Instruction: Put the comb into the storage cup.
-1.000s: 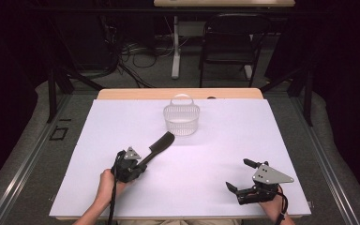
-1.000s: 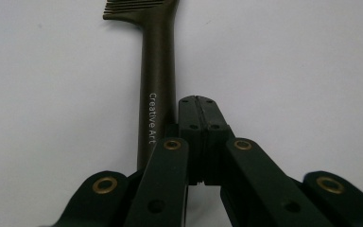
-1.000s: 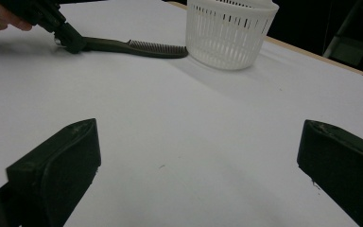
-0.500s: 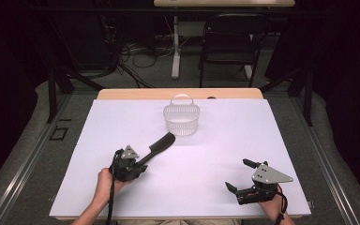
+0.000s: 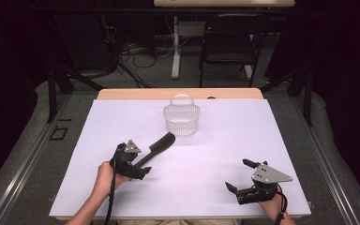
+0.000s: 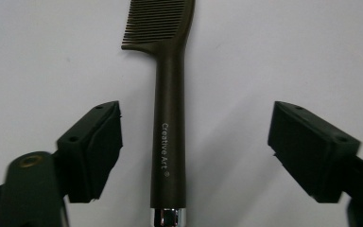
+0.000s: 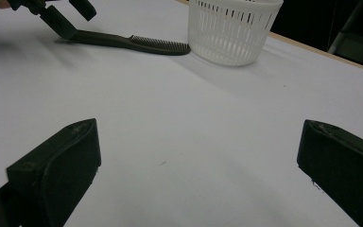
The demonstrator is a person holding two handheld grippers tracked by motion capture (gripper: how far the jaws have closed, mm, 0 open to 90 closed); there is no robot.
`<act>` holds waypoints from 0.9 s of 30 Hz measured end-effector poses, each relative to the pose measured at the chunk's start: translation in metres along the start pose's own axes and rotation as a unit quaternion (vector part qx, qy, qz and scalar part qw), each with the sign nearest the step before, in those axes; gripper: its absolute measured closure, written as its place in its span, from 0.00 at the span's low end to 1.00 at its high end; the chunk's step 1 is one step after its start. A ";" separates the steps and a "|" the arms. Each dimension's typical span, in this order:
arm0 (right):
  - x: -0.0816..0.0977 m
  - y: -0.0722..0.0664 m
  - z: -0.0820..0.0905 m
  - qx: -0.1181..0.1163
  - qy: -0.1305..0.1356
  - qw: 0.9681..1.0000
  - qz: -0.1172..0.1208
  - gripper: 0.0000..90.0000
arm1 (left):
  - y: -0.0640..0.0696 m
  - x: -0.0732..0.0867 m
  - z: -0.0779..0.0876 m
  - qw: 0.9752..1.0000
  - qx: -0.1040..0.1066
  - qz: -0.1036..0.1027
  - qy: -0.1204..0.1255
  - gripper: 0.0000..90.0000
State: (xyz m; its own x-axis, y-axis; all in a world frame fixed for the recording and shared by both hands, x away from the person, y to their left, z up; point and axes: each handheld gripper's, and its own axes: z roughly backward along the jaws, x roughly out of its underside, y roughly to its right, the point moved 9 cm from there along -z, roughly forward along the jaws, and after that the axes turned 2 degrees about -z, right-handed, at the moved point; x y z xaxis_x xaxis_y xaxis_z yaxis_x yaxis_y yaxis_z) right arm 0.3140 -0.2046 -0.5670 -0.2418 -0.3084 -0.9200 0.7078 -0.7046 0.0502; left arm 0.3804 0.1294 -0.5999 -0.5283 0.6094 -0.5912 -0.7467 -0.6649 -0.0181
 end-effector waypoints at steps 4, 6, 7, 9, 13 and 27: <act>0.001 -0.001 -0.001 0.000 -0.001 1.000 -0.002 0.00 | -0.001 -0.005 -0.002 1.000 0.003 -0.004 -0.006 0.13; 0.000 -0.001 -0.001 0.000 -0.001 1.000 -0.001 0.00 | -0.003 -0.007 -0.003 1.000 0.001 -0.005 -0.008 0.11; 0.000 0.000 -0.001 0.000 0.001 1.000 0.001 0.00 | -0.004 -0.008 -0.004 1.000 0.002 -0.004 -0.011 0.09; 0.000 0.000 -0.001 0.001 0.001 1.000 0.001 0.00 | -0.005 -0.010 -0.004 1.000 0.004 -0.004 -0.014 0.06; 0.000 0.000 -0.001 0.001 -0.001 1.000 0.001 0.00 | -0.007 -0.014 -0.004 1.000 0.002 -0.004 -0.019 0.04; 0.000 0.000 -0.001 0.003 0.000 1.000 -0.002 0.00 | -0.014 -0.024 -0.014 0.998 0.008 -0.006 -0.057 0.07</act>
State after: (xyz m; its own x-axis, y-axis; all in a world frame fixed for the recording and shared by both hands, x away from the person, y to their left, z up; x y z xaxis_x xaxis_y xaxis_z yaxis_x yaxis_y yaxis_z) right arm 0.3147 -0.2044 -0.5676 -0.2446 -0.3063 -0.9200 0.7036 -0.7090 0.0489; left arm 0.4096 0.1182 -0.5970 -0.5608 0.6633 -0.4955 -0.7593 -0.6506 -0.0115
